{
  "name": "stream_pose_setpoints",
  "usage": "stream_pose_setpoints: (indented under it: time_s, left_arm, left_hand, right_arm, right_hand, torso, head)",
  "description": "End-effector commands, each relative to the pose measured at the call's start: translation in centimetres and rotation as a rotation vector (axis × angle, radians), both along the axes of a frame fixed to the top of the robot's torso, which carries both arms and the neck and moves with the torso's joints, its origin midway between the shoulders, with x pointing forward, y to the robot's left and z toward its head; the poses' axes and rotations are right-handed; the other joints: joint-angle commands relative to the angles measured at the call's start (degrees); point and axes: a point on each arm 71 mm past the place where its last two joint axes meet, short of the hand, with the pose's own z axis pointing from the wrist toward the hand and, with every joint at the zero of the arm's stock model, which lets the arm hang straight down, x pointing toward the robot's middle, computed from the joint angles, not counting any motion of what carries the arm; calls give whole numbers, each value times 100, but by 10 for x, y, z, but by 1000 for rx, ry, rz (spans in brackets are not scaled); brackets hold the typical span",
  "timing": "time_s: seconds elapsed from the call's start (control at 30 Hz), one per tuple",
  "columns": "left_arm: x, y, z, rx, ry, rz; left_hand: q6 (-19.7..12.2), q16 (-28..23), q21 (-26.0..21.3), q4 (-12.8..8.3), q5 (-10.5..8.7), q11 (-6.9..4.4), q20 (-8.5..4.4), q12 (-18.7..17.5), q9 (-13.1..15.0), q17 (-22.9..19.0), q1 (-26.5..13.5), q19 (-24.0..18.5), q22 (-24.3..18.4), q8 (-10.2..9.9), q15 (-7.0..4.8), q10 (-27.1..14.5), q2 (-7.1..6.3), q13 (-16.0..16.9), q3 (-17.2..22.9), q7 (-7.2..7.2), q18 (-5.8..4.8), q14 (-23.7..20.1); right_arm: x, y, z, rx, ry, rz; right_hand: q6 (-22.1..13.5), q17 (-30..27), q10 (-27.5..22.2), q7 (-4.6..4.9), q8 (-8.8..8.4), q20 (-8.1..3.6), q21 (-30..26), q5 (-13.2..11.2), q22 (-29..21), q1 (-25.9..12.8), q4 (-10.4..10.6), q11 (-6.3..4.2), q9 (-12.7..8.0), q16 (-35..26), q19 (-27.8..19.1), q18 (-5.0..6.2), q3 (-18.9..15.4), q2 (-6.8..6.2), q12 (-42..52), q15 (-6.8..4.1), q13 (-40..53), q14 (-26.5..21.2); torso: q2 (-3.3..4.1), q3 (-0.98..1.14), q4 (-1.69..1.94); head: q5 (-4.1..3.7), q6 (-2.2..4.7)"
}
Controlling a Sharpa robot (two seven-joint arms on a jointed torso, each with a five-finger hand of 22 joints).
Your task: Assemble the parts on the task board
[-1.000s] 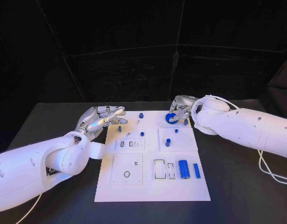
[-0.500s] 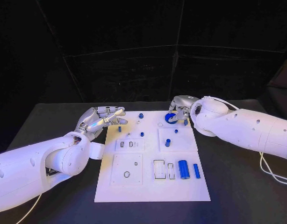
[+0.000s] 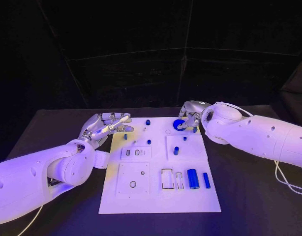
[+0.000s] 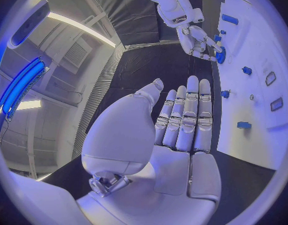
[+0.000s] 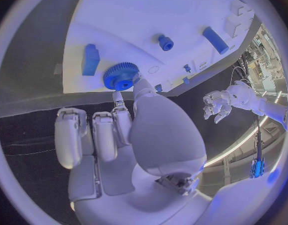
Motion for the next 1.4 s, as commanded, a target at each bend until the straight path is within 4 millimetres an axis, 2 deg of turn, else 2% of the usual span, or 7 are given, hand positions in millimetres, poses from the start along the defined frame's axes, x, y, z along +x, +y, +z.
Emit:
stream_pose_setpoints:
  time_s: [0.03,0.63,0.7,0.83,1.17,1.27,1.4]
  left_arm:
    - [0,-1,1,-2,-4,-10]
    - [0,-1,1,-2,-1,-11]
    - [0,-1,1,-2,-1,-12]
    - [0,-1,1,-2,-1,-12]
    - [0,-1,1,-1,0,-13]
    - [0,-1,1,-1,1,-14]
    - [0,-1,1,-1,2,-14]
  left_hand:
    - [-21,-36,-32,-27,13,45,-1,-28,-8,9,-42,47,-6,-20,-8,-8,26,-7,-7,34,77,34]
    - [-21,-36,-32,-27,13,45,-1,-28,-8,9,-42,47,-6,-20,-8,-8,26,-7,-7,34,77,34]
    - [-23,-41,-33,-33,13,46,-1,-33,-8,11,-39,48,-8,-24,-7,-11,25,-7,-5,36,77,34]
    - [-26,-47,-35,-40,14,48,0,-40,-8,12,-36,48,-10,-30,-6,-15,24,-7,-1,38,77,34]
    - [-26,-47,-35,-40,14,48,0,-40,-8,12,-36,48,-10,-30,-6,-15,24,-7,-1,38,77,34]
    - [-26,-47,-35,-40,14,48,0,-40,-8,12,-36,48,-10,-30,-6,-15,24,-7,-1,38,77,34]
    - [-26,-47,-35,-40,14,48,0,-40,-8,12,-36,48,-10,-30,-6,-15,24,-7,-1,38,77,34]
  right_arm:
    - [0,-1,1,4,-1,-8]
    - [1,-2,-1,-13,27,-4]
    - [1,-1,-1,-20,26,-5]
    - [1,0,-2,-39,35,-9]
    - [2,1,-6,-69,61,-15]
    - [1,2,-4,-58,30,-15]
    - [-2,7,1,-21,-30,-11]
  right_hand:
    - [-27,944,-49,-16,-14,33,37,60,718,-23,19,-5,9,30,-4,-35,19,9,-36,32,348,472]
    - [61,954,-37,-36,44,27,36,200,722,99,-43,-24,31,33,-4,-34,106,68,-26,20,369,473]
    - [99,960,-30,-44,64,19,39,207,729,193,-105,-34,36,35,0,-36,165,111,-20,10,379,475]
    - [174,968,-21,-54,89,2,38,-50,731,364,-220,-49,38,38,1,-36,353,254,-16,-5,391,476]
    - [214,969,-18,-64,100,-2,40,5,736,388,-251,-57,38,37,4,-37,416,274,-15,-11,396,476]
    - [278,979,1,-84,118,-13,47,88,757,440,-293,-76,39,42,19,-41,531,338,4,-26,420,478]
    - [357,981,2,-108,131,-35,65,-80,802,462,-321,-100,36,41,54,-52,721,444,-14,-47,409,479]
  torso:
    - [2,1,3]
    - [2,-3,4]
    - [2,-2,4]
    - [2,0,8]
    - [0,2,1]
    - [0,2,2]
    - [1,3,-1]
  head:
    - [-7,-2]
    - [-32,-27]
    - [-33,-29]
    - [-37,-40]
    - [-21,-48]
    - [-26,-43]
    - [-14,-41]
